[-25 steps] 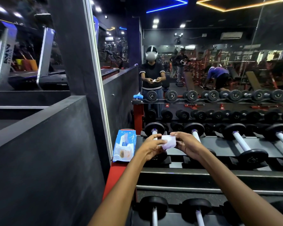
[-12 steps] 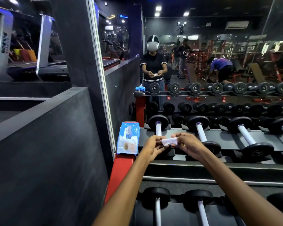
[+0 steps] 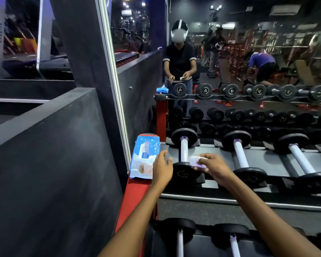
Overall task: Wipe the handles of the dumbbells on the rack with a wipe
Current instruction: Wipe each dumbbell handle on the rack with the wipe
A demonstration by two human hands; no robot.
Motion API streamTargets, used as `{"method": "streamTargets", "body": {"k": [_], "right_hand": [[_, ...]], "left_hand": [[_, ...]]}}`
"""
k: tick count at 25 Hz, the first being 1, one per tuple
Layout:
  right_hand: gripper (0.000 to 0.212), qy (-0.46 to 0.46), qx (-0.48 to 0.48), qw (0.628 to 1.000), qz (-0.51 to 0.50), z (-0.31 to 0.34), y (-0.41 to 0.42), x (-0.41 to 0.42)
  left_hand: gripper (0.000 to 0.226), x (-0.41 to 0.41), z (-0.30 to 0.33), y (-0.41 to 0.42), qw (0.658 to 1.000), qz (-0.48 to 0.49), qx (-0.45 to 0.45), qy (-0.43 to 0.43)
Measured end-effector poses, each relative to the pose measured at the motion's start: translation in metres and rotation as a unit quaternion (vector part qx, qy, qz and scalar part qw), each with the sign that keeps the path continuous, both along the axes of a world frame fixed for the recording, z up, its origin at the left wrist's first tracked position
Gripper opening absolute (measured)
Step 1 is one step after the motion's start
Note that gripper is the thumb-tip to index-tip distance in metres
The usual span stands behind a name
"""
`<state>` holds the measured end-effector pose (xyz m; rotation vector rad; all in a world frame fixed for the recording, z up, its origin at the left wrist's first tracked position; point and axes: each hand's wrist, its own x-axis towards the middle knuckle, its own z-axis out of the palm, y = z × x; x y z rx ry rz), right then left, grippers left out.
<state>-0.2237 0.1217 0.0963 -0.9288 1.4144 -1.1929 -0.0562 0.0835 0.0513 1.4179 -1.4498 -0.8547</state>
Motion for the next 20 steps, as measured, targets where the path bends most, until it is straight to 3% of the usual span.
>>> {"method": "streamTargets", "body": {"k": [4, 8, 12, 17, 20], "right_hand": [[0.019, 0.034, -0.015, 0.997, -0.061, -0.020, -0.040, -0.027], [0.018, 0.087, 0.011, 0.995, -0.050, -0.052, -0.075, -0.051], [0.023, 0.090, 0.046, 0.995, -0.019, -0.074, -0.095, -0.064], [0.022, 0.078, 0.058, 0.995, 0.015, -0.079, -0.104, -0.065], [0.024, 0.036, 0.069, 0.996, 0.053, -0.080, -0.104, -0.060]], "left_hand": [[0.049, -0.016, -0.014, -0.063, 0.986, -0.018, -0.045, -0.160], [0.057, -0.035, -0.031, -0.114, 0.964, -0.058, -0.063, -0.252], [0.075, -0.028, -0.060, -0.127, 0.917, -0.050, -0.096, -0.385], [0.110, -0.026, -0.081, -0.138, 0.883, -0.078, -0.090, -0.455], [0.106, -0.025, -0.084, -0.139, 0.885, -0.068, -0.097, -0.451]]}}
